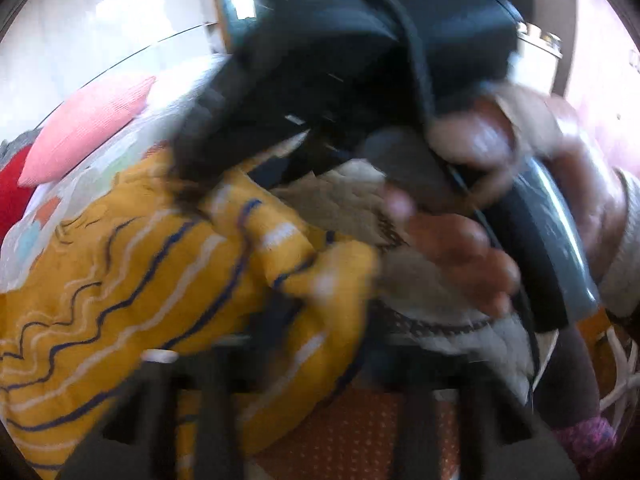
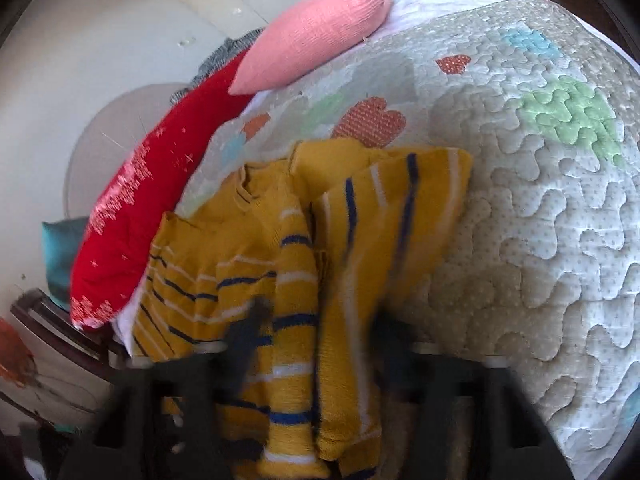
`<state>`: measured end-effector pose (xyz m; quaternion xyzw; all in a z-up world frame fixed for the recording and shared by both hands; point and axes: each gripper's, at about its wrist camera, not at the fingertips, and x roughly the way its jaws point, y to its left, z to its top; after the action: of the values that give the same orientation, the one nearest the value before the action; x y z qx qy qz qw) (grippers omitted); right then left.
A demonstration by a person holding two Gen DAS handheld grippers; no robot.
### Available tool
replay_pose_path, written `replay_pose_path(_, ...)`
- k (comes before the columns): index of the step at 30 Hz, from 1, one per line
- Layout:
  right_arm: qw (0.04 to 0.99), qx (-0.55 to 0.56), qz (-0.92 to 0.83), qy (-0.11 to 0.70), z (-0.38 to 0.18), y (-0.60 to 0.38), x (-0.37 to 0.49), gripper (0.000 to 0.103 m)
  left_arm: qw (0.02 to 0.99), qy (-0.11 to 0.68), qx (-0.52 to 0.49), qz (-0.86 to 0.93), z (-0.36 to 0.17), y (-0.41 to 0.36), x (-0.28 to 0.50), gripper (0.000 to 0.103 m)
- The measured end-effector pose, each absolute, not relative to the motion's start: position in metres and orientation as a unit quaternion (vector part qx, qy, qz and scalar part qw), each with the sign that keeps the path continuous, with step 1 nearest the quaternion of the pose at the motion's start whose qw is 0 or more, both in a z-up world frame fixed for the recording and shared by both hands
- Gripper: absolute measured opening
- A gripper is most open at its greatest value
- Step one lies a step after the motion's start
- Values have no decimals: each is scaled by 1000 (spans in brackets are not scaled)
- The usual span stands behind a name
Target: Fold small clothes
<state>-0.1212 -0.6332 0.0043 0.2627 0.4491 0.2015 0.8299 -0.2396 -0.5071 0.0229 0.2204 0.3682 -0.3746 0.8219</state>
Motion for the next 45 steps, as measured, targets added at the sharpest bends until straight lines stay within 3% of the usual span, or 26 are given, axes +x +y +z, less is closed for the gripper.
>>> replay_pose_path(1, 828, 268, 198, 452, 3, -635, -121, 19, 825, 370, 211, -371, 26, -505, -237, 13)
replay_pose_path(3, 821, 295, 198, 447, 6, -640, -122, 17, 830, 374, 172, -376, 37, -493, -233, 12)
replay_pose_path(12, 839, 284, 230, 403, 86, -585, -123, 16, 871, 330, 3, -364, 108, -385, -225, 11)
replay_pose_path(19, 846, 182, 269, 423, 129, -445, -78, 16, 900, 302, -136, -285, 125, -250, -206, 11)
replay_pose_path(23, 836, 102, 292, 454, 115, -353, -47, 16, 891, 323, -219, -233, 102, -175, -189, 12)
replay_pose_path(28, 819, 10, 282, 499, 61, -269, -21, 20, 876, 347, -273, -195, 68, -123, -203, 19)
replay_pose_path(30, 819, 3, 286, 497, 54, -259, -18, 32, 877, 341, -283, -186, 63, -104, -212, 35)
replay_pose_path(31, 817, 6, 290, 497, 54, -256, -17, 35, 877, 339, -287, -182, 60, -99, -214, 37)
replay_pose_path(32, 815, 11, 295, 499, 55, -253, -16, 39, 876, 339, -292, -180, 58, -93, -216, 38)
replay_pose_path(40, 841, 24, 291, 456, 114, -264, -38, 38, 875, 336, -309, -162, 52, -68, -228, 45)
replay_pose_path(44, 845, -53, 252, 468, 104, -257, -51, 19, 869, 346, -322, -146, 39, -57, -225, 49)
replay_pose_path(45, 848, -74, 237, 468, 99, -254, -51, 18, 868, 349, -324, -143, 38, -56, -226, 49)
